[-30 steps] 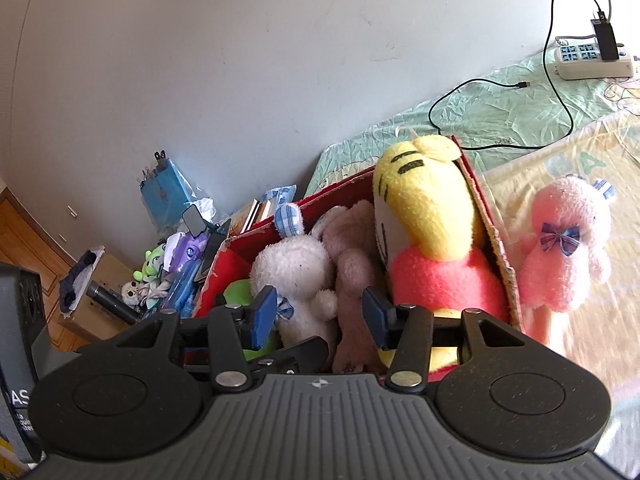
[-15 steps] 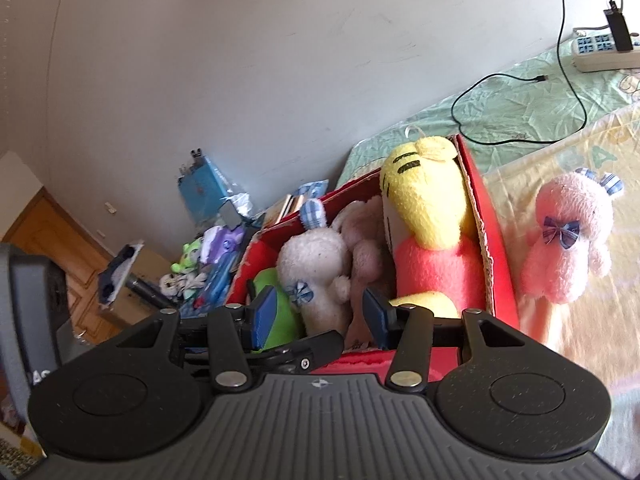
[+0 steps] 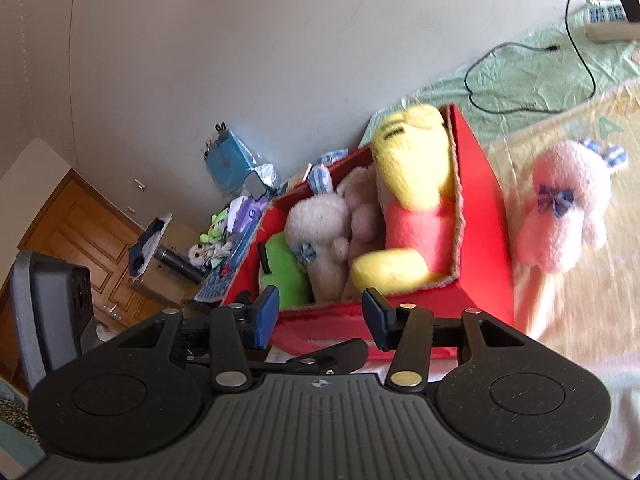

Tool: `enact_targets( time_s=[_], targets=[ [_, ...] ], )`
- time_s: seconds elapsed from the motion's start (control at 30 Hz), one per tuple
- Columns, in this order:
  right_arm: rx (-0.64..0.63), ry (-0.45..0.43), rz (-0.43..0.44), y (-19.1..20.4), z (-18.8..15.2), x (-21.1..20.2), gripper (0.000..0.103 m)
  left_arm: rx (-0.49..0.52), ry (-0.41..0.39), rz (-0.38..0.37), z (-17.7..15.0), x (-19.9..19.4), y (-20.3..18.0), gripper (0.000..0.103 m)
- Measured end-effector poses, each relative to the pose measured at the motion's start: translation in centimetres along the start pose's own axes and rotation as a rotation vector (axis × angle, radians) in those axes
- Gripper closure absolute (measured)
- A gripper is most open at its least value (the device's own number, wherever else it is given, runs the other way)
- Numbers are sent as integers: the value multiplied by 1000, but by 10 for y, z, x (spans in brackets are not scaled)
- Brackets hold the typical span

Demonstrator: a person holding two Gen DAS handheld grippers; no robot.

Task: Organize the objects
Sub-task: 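Move the right gripper toward the pink bunny plush beside the box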

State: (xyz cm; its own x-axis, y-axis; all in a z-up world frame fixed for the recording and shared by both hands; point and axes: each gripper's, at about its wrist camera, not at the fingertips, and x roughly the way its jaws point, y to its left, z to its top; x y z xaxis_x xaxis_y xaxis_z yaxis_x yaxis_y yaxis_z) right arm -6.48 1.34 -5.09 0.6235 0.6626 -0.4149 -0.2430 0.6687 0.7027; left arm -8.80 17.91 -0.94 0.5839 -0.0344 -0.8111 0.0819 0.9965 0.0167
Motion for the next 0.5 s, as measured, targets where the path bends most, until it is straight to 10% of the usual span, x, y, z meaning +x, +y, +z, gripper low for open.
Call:
enact_targets(
  time_s=[0.5],
  targets=[
    [87, 44, -19, -39, -8, -23, 53, 52, 83, -28, -13, 23, -49, 2]
  ],
)
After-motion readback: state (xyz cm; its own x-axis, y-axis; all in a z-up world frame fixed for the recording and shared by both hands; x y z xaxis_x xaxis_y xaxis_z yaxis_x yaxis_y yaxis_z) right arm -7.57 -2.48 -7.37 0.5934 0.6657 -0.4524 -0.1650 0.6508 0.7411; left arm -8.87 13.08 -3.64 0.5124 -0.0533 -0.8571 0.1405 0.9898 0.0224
